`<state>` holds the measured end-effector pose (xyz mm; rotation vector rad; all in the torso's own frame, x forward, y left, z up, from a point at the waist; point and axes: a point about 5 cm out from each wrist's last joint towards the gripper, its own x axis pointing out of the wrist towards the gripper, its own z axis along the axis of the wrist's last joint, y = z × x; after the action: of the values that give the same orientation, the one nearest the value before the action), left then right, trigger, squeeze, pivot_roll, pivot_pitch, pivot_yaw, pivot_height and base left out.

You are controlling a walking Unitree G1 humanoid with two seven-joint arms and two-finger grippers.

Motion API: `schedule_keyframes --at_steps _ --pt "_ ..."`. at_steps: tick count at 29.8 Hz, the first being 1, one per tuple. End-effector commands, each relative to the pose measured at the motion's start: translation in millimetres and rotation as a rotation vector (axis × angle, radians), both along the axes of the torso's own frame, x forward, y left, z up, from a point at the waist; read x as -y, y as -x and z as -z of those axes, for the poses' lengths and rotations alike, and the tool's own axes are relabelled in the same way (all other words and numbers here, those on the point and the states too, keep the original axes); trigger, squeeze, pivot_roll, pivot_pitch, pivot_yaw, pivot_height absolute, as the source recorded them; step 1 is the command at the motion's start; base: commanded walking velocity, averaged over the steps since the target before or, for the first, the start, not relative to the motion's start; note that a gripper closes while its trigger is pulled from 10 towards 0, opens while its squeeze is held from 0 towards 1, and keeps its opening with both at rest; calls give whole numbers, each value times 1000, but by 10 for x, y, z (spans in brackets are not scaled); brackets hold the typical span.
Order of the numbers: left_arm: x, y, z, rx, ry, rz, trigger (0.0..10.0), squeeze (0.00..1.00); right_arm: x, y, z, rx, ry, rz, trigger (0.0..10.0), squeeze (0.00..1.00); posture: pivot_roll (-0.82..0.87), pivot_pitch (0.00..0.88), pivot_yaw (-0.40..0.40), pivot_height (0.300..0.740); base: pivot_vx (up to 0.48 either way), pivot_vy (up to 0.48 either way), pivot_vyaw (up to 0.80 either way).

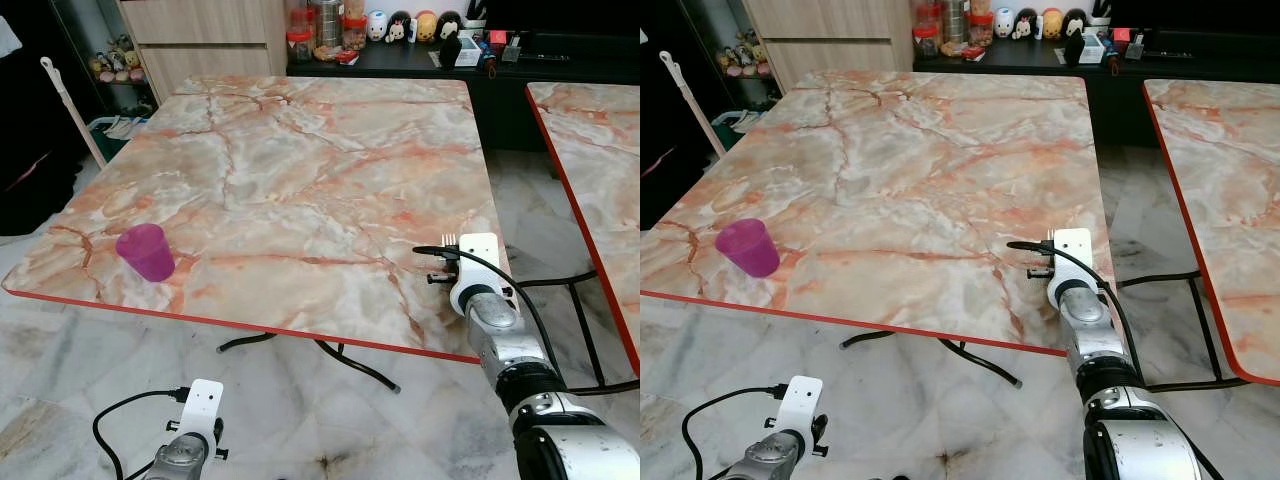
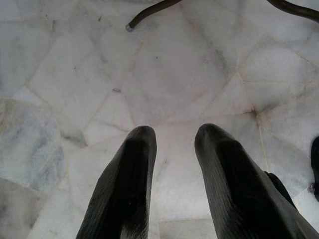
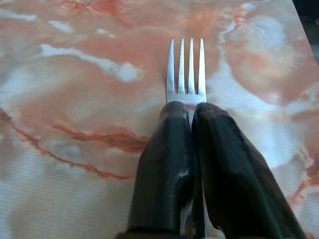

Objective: Setting the table

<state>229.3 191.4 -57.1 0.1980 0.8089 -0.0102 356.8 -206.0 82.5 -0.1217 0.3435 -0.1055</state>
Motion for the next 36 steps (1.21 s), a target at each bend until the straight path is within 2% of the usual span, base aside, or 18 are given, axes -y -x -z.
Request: schedule_keyframes --at_steps 1,2,3,7,8,9,10,13,14,18,21,28,36 --pt "-15 16 11 -17 -5 0 10000 0 0 -12 -12 -5 -10 16 10000 945 -57 79 63 740 0 0 0" --pt "-15 15 11 -17 -6 0 10000 0 -12 -24 -39 15 -14 10 10000 514 -57 79 63 740 0 0 0" --pt "-15 15 11 -17 -7 0 10000 0 -32 -41 -79 44 -17 -1 10000 0 -57 79 63 740 0 0 0" --pt "-16 15 11 -17 -8 1 10000 0 -74 -74 -165 107 -45 -16 10000 0 -57 79 63 740 0 0 0" --pt "-16 15 11 -16 -9 1 10000 0 -75 -78 -181 119 -45 -13 10000 373 -57 79 63 740 0 0 0" --pt "-16 15 10 -16 -9 1 10000 0 -75 -83 -198 130 -42 -9 10000 373 -57 79 63 740 0 0 0" --pt "-15 13 10 -16 -9 0 10000 0 -69 -87 -211 135 -42 -3 10000 1000 -55 84 60 740 0 0 0" --pt "-12 11 9 -15 -9 -1 10000 0 -55 -100 -246 142 -31 14 10000 1000 -55 84 60 740 0 0 0" --pt "-12 11 9 -14 -9 -1 10000 0 -47 -102 -260 144 -27 34 10000 0 -55 84 60 740 0 0 0" --pt "-12 11 9 -14 -9 -1 10000 0 -39 -102 -273 146 -24 57 10000 0 -55 84 60 740 0 0 0" --pt "-10 8 7 -15 -10 4 10000 0 -48 -36 -204 106 -94 136 10000 0 -64 88 61 740 0 0 0" --pt "-10 1 3 -15 -11 6 10000 0 -147 38 -80 21 -148 133 10000 0 -65 90 59 740 0 0 0" --pt "-10 -4 0 -14 -12 7 10000 0 -185 84 -78 -11 -138 94 10000 0 -70 88 60 740 0 0 0"
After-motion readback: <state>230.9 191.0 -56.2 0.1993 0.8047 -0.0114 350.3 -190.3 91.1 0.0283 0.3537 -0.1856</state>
